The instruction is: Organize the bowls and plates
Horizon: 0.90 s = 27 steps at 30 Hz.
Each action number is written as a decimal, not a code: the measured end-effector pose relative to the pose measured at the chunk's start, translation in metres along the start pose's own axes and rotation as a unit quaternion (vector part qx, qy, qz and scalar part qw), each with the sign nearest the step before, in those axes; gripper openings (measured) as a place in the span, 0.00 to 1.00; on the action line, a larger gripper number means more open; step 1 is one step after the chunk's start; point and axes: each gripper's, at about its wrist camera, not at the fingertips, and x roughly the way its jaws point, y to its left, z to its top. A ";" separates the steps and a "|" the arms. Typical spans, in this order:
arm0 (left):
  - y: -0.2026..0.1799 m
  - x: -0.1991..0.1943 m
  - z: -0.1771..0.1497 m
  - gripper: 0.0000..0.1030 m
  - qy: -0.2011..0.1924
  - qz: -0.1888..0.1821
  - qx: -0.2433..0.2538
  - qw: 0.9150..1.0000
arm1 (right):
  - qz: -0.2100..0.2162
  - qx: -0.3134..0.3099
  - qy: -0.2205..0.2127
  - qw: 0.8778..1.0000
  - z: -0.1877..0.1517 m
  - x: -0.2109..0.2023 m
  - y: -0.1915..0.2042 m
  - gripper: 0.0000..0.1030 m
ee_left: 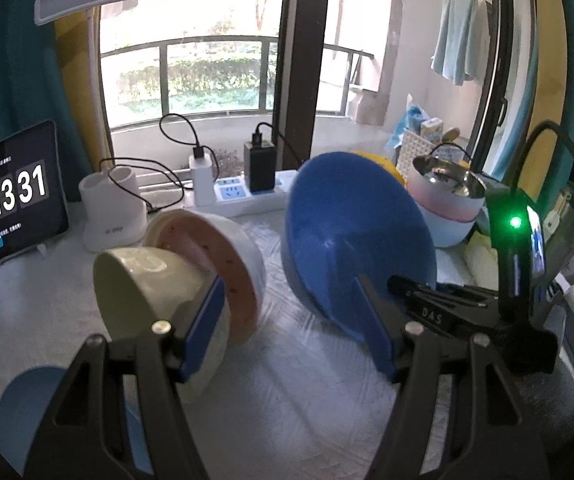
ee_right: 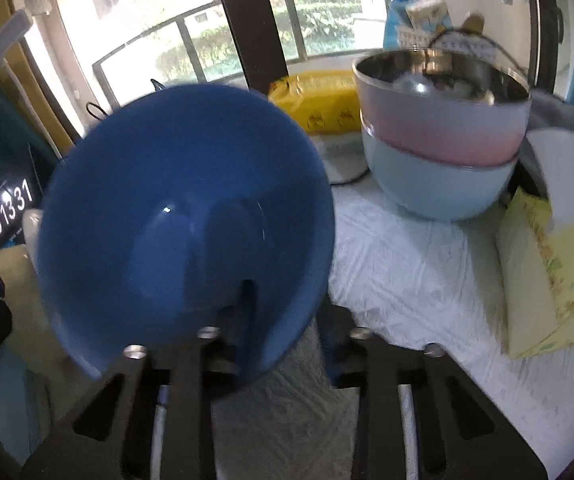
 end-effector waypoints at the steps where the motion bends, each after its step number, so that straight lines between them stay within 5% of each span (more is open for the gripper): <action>1: 0.000 0.001 0.000 0.65 0.001 0.001 0.001 1.000 | 0.007 0.004 -0.003 1.000 -0.001 0.000 -0.003 0.20; 9: -0.009 0.010 -0.004 0.65 0.016 0.002 0.007 1.000 | 0.014 -0.016 -0.030 0.999 -0.006 -0.019 0.001 0.11; 20: -0.016 0.015 -0.014 0.64 0.032 -0.007 0.004 0.999 | -0.018 -0.027 -0.027 0.999 -0.032 -0.055 -0.021 0.10; 27: -0.032 0.022 -0.021 0.40 0.043 -0.020 0.032 0.998 | -0.018 -0.026 -0.029 0.999 -0.053 -0.071 -0.033 0.10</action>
